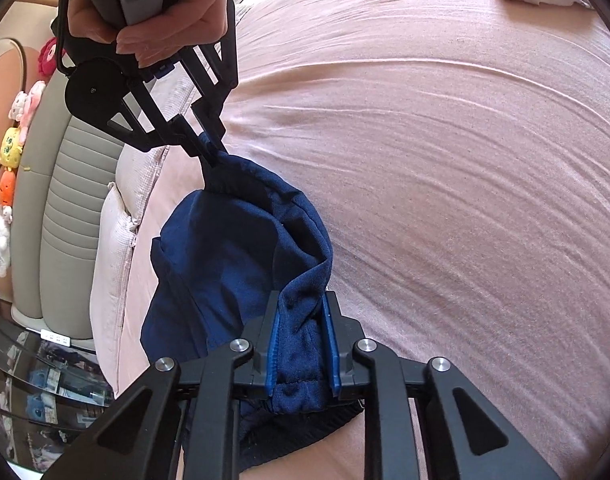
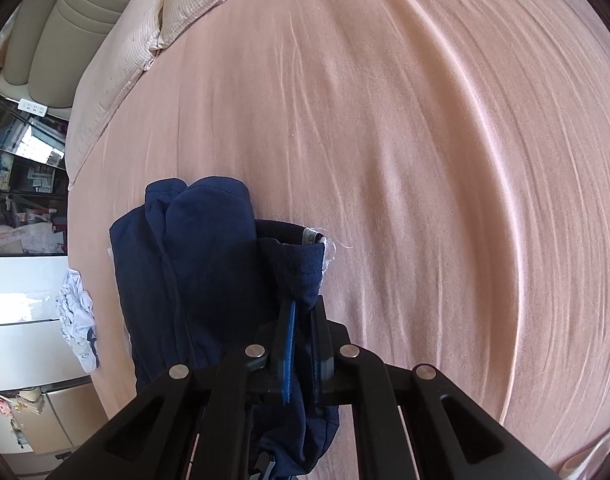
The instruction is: Fold clothes
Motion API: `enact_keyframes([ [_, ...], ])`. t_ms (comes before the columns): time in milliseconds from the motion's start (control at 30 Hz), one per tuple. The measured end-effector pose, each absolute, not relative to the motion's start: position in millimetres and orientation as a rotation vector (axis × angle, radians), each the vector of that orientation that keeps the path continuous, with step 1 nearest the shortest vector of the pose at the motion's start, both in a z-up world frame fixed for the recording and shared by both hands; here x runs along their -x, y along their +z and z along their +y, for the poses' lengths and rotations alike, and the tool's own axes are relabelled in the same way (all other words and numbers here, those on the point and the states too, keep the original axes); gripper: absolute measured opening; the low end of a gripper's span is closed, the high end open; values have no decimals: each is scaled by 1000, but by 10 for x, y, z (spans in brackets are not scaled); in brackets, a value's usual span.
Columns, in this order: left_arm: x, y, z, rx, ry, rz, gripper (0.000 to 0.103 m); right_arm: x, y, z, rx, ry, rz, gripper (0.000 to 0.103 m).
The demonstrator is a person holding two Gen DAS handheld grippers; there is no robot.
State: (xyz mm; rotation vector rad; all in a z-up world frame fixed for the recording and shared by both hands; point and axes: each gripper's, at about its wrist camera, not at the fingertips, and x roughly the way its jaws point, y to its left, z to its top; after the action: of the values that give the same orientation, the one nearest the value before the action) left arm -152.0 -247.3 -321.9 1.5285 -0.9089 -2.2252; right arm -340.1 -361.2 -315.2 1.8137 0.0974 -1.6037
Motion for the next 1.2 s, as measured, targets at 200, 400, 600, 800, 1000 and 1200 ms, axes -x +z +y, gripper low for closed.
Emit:
enact_keyframes([
  [200, 1519, -3152, -2558, -1598, -2306, -738, 11, 3355, -3098, -3679, -1792, -1623, 160, 3],
  [400, 1493, -3014, -2714, -1604, -2361, -561, 11, 3316, -3025, -3775, -1771, -1636, 211, 2],
  [600, 1474, -2915, -2846, -1598, -2376, -481, 11, 3285, -2943, -3888, -1760, -1637, 245, 2],
  [800, 1422, -2858, -2885, -1592, -2382, -459, 11, 3251, -2858, -4004, -1747, -1643, 280, 2],
  [1000, 1327, -2768, -3089, -1569, -2370, -426, 11, 3137, -2739, -4234, -1724, -1631, 326, 2],
  [1200, 1200, -2695, -3307, -1537, -2334, -378, 11, 2988, -2591, -4490, -1694, -1616, 380, 2],
])
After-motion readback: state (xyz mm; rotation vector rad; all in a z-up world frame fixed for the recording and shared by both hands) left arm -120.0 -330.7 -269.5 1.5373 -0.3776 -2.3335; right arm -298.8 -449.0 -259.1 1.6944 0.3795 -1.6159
